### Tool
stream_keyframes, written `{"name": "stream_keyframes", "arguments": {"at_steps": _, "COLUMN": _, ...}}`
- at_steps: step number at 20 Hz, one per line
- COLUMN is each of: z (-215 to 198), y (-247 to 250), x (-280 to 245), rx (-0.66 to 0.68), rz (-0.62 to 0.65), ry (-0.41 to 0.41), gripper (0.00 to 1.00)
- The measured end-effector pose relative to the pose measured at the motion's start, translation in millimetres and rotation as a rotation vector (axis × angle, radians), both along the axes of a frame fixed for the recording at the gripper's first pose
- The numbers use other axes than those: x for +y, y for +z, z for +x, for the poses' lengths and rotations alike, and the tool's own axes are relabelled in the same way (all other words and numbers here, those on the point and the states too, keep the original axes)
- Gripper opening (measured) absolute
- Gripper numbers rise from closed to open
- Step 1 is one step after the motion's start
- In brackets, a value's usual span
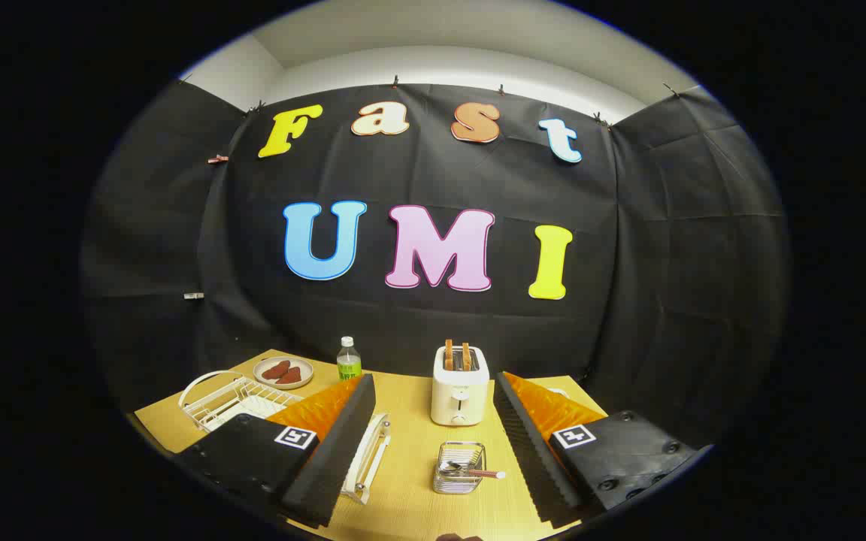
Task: Take the plate from the dish rack, then take the spoon from the basket and place it into the plate.
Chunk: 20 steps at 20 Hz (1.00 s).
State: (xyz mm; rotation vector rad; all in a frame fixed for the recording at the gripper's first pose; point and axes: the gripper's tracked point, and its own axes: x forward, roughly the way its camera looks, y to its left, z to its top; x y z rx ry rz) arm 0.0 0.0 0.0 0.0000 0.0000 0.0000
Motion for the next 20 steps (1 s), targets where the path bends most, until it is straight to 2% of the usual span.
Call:
{"name": "stream_keyframes", "arguments": {"at_steps": 11, "z": -1, "y": -7, "x": 4, "rx": 0.016, "rz": 0.012, "ry": -0.014, "gripper": 0.98}}
{"name": "stream_keyframes", "arguments": {"at_steps": 20, "z": 4, "y": -10, "x": 14, "rx": 0.039, "rz": 0.018, "ry": 0.008, "gripper": 0.98}}
